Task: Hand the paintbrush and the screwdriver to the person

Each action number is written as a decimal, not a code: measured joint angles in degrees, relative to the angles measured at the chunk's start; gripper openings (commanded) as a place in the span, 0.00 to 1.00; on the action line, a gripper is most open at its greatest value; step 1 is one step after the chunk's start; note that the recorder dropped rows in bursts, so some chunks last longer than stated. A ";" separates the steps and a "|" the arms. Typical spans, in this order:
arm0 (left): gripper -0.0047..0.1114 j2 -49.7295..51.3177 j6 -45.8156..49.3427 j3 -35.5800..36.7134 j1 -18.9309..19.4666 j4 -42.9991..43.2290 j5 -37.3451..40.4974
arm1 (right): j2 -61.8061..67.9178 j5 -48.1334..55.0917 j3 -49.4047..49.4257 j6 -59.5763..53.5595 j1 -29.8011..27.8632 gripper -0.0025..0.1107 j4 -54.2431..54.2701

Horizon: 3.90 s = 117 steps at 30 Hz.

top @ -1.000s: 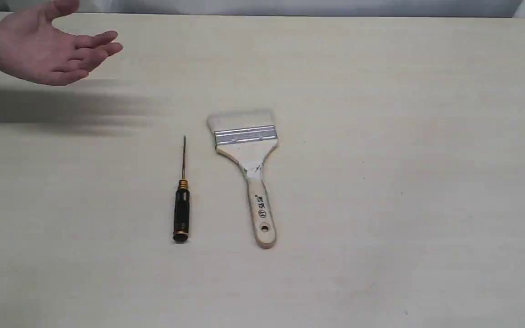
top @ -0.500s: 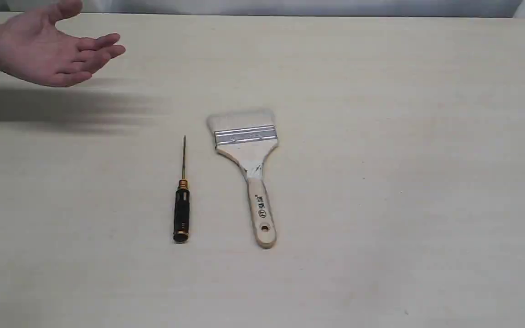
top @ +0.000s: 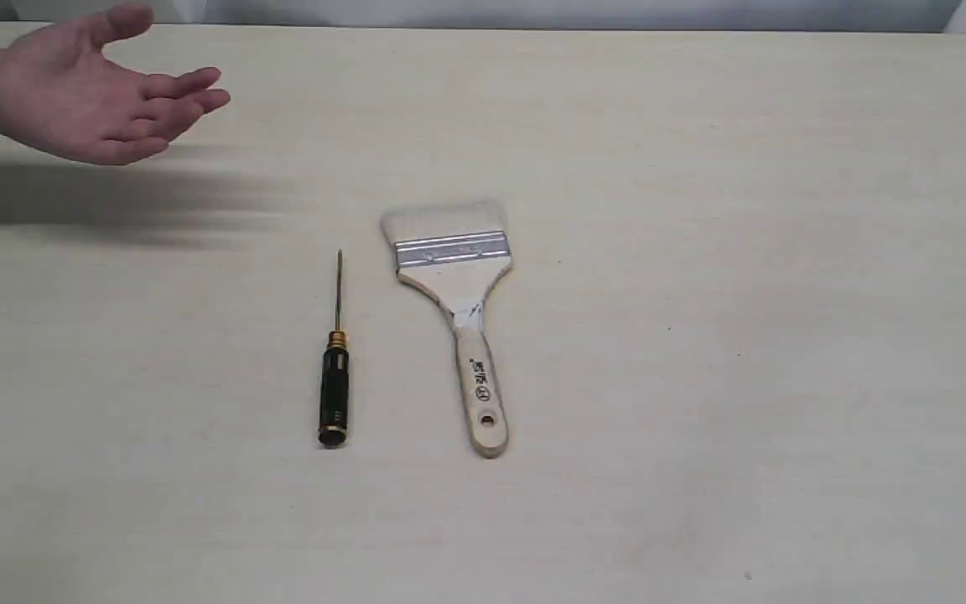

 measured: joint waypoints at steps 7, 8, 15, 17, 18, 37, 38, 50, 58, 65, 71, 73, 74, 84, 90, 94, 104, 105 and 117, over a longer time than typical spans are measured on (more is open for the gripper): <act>0.04 0.00 0.00 0.00 0.00 0.00 0.00 | 0.00 -27.06 0.04 0.00 0.00 0.06 0.00; 0.04 0.00 0.00 0.00 0.00 0.00 0.00 | 0.00 -31.30 0.04 0.00 0.00 0.06 0.00; 0.04 0.00 0.00 0.00 0.00 0.00 0.00 | -0.03 -48.03 0.04 0.00 0.00 0.06 0.00; 0.04 0.00 0.00 0.00 0.00 0.00 0.00 | -0.03 -49.00 0.04 0.00 0.00 0.06 0.00; 0.04 0.00 0.00 0.00 0.00 0.00 0.00 | -0.03 -49.38 0.04 0.00 0.00 0.06 0.00; 0.04 0.00 0.00 0.00 0.00 0.00 0.00 | 1.32 -62.60 -17.45 64.22 -0.23 0.06 -65.30; 0.04 0.00 0.00 0.00 0.00 0.00 0.00 | 1.85 -61.98 -19.79 69.44 -0.27 0.06 -70.64; 0.04 0.00 0.00 0.00 0.00 0.00 0.00 | 15.95 -53.95 -43.53 109.08 -3.85 0.06 -88.31; 0.04 0.00 0.00 0.00 0.00 0.00 0.00 | 27.66 -51.48 -39.54 107.97 -6.71 0.06 -88.94; 0.04 0.00 0.00 0.00 0.00 0.00 0.00 | 33.54 -48.18 -33.07 70.16 -4.04 0.06 -89.16; 0.04 0.00 0.00 0.00 0.00 0.00 0.00 | 34.20 -31.53 -32.68 38.20 4.12 0.06 -85.09; 0.04 0.00 0.00 0.00 0.00 0.00 0.00 | 34.58 -16.35 -34.09 37.65 5.85 0.06 -79.09; 0.04 0.00 0.00 0.00 0.00 0.00 0.00 | 35.06 -10.46 -35.31 38.60 6.69 0.06 -76.14; 0.04 0.00 0.00 0.00 0.00 0.00 0.00 | 46.02 18.81 -51.57 16.46 20.95 0.06 -11.37; 0.04 0.00 0.00 0.00 0.00 0.00 0.00 | 55.88 15.35 -51.98 -5.18 30.71 0.07 10.71; 0.04 0.00 0.00 0.00 0.00 0.00 0.00 | 62.16 5.95 -51.98 -13.48 35.84 0.23 20.51; 0.04 0.00 0.00 0.00 0.00 0.00 0.00 | 79.73 -6.00 -53.25 -14.46 40.84 0.48 27.65; 0.04 0.00 0.00 0.00 0.00 0.00 0.00 | 81.84 -5.40 -53.95 -13.59 40.84 0.47 27.65; 0.04 0.00 0.00 0.00 0.00 0.00 0.00 | 104.65 15.32 -73.17 -2.71 40.88 0.42 22.74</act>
